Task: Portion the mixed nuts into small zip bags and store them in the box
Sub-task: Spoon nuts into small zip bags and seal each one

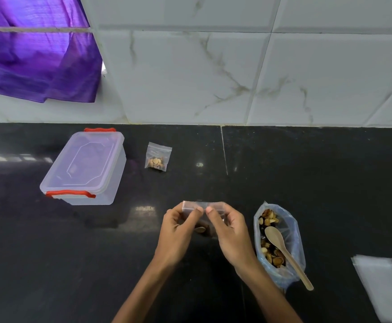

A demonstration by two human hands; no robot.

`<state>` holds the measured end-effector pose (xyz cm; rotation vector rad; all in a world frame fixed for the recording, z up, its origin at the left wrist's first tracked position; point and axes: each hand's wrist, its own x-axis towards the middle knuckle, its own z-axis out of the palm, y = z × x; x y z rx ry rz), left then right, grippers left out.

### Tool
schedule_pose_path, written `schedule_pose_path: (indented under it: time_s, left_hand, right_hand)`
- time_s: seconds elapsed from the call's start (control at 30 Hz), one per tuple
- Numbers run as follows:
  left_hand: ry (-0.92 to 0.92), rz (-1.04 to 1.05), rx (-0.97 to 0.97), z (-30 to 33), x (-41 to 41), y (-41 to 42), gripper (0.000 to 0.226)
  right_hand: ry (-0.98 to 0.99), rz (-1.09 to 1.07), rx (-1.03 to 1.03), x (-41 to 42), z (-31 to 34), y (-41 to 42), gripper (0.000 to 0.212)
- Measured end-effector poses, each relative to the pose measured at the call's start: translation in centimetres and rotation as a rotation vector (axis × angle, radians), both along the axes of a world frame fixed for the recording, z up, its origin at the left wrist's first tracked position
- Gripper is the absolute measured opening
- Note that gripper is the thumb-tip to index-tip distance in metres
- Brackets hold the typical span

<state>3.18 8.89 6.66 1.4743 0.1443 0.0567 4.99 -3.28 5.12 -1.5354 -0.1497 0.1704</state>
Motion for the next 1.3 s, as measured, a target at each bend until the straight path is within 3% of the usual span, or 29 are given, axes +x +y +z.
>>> schedule_pose_path:
  time_s: [0.27,0.5,0.7,0.83,0.97,1.17,1.3]
  left_hand:
    - [-0.014,-0.019,-0.003,0.2,-0.2,0.4,0.018]
    - [0.078,-0.094,-0.045,-0.3,-0.4,0.8,0.026]
    - [0.095,-0.07,-0.034,-0.7,-0.7,0.9,0.009]
    - [0.057,-0.024,-0.057,-0.4,-0.7,0.7,0.012]
    - [0.048,-0.005,-0.089,-0.2,-0.7,0.8,0.009]
    - [0.106,-0.092,-0.083,-0.4,-0.8,1.5,0.019]
    - [0.108,-0.006,-0.086,-0.7,-0.9,1.5,0.021]
  right_hand:
    - [0.086,0.044,-0.017,0.2,-0.6,-0.1,0.022]
    - [0.072,0.044,-0.02,-0.1,-0.7,-0.4,0.017]
    - [0.035,0.075,-0.099,-0.2,-0.9,-0.5,0.016]
    - [0.027,0.091,-0.074,0.0,-0.6,-0.3,0.017]
    - [0.094,0.053,0.005,0.0,-0.4,-0.3,0.031]
    - [0.075,-0.059,0.018,-0.4,-0.3,-0.1,0.032]
    - [0.069,-0.055,-0.012,-0.5,-0.1,0.0,0.029]
